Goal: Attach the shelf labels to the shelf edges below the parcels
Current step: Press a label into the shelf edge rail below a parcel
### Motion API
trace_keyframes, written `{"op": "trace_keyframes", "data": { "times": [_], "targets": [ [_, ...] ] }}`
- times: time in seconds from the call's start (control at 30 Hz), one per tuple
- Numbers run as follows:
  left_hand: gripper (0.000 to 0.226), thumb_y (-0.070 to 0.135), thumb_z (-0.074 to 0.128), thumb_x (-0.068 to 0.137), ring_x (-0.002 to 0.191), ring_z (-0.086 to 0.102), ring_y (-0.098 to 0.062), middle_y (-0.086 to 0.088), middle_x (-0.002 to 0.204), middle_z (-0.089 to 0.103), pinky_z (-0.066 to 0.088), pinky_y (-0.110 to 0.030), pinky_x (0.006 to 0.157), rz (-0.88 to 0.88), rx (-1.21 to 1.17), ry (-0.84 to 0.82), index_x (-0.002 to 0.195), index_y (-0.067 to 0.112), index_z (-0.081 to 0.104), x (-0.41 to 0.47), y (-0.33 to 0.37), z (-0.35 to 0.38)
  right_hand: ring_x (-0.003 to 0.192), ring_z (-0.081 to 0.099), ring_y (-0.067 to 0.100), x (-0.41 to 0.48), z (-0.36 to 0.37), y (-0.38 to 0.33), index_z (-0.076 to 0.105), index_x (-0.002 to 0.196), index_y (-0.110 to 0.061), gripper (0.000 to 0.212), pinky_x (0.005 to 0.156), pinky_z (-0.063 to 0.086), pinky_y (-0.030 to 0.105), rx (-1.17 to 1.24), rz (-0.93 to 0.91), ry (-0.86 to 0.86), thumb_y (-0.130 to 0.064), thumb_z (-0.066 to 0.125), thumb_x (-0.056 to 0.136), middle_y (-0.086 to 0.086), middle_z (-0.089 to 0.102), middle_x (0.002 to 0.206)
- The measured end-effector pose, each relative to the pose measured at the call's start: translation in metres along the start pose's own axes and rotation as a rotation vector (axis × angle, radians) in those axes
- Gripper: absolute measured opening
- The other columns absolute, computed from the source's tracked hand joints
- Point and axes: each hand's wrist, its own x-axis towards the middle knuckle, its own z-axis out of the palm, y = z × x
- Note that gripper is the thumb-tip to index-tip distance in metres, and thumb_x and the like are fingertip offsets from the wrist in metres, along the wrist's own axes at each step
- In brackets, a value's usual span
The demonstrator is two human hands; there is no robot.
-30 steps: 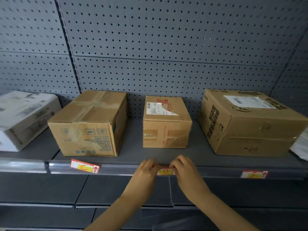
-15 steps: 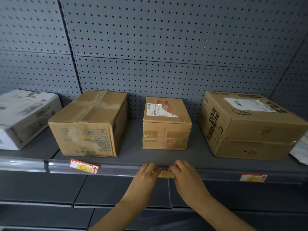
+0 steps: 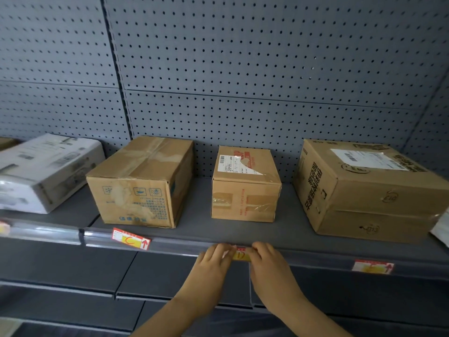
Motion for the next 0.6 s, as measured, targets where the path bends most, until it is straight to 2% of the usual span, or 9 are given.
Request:
{"op": "trace_keyframes", "data": {
  "times": [0.07,0.17,0.33,0.43,0.53,0.6],
  "targets": [
    [0.07,0.013,0.067,0.067,0.114,0.046,-0.029,-0.01,0.13,0.045,0.044,-0.038,0.093,-0.001,-0.055,0.023,0.132,0.014,0.043,-0.001,-0.004,-0.005,0.08,0.06,0.015,0.0,-0.002,-0.003,0.069,0.096,-0.017,0.036,0.066,0.055,0.027,0.035,-0.006,0.011,-0.012,0.08,0.063,-0.004,0.062,0.091],
    [0.06,0.009,0.058,0.07,0.112,0.046,-0.027,-0.008,0.127,0.048,0.042,-0.037,0.092,-0.024,-0.111,0.056,0.127,0.019,0.044,-0.012,-0.01,-0.01,0.077,0.06,0.013,0.0,0.002,-0.011,0.069,0.09,-0.02,0.03,0.063,0.054,0.025,0.068,-0.053,0.027,-0.013,0.081,0.063,-0.006,0.062,0.086],
    [0.044,0.011,0.063,0.059,0.088,0.054,-0.022,-0.002,0.106,0.055,0.039,-0.026,0.073,-0.062,-0.05,0.023,0.103,0.02,0.057,-0.046,-0.023,-0.013,0.074,0.061,0.017,0.006,0.014,-0.032,0.069,0.081,-0.019,0.026,0.061,0.053,0.03,0.111,-0.16,0.031,-0.009,0.08,0.06,-0.003,0.064,0.082],
    [0.039,0.01,0.062,0.057,0.079,0.054,-0.023,-0.002,0.096,0.057,0.04,-0.028,0.066,-0.129,-0.017,0.059,0.095,0.02,0.057,-0.064,-0.042,-0.02,0.076,0.061,0.018,0.009,0.021,-0.047,0.07,0.082,-0.018,0.023,0.065,0.054,0.031,0.143,-0.229,0.016,-0.007,0.077,0.064,-0.002,0.063,0.082],
    [0.028,0.008,0.064,0.062,0.076,0.056,-0.025,-0.003,0.092,0.058,0.045,-0.031,0.065,-0.198,0.003,0.101,0.089,0.016,0.061,-0.076,-0.069,-0.04,0.077,0.06,0.017,0.017,0.025,-0.065,0.07,0.086,-0.019,0.023,0.065,0.053,0.031,0.186,-0.289,-0.001,-0.007,0.074,0.067,-0.004,0.063,0.084],
    [0.02,0.008,0.058,0.067,0.073,0.057,-0.026,-0.003,0.088,0.06,0.045,-0.033,0.063,-0.228,0.036,0.138,0.085,0.015,0.063,-0.081,-0.09,-0.056,0.078,0.06,0.016,0.025,0.029,-0.08,0.071,0.086,-0.019,0.026,0.064,0.053,0.03,0.224,-0.294,0.007,-0.003,0.075,0.066,-0.005,0.064,0.086]
  ]
}}
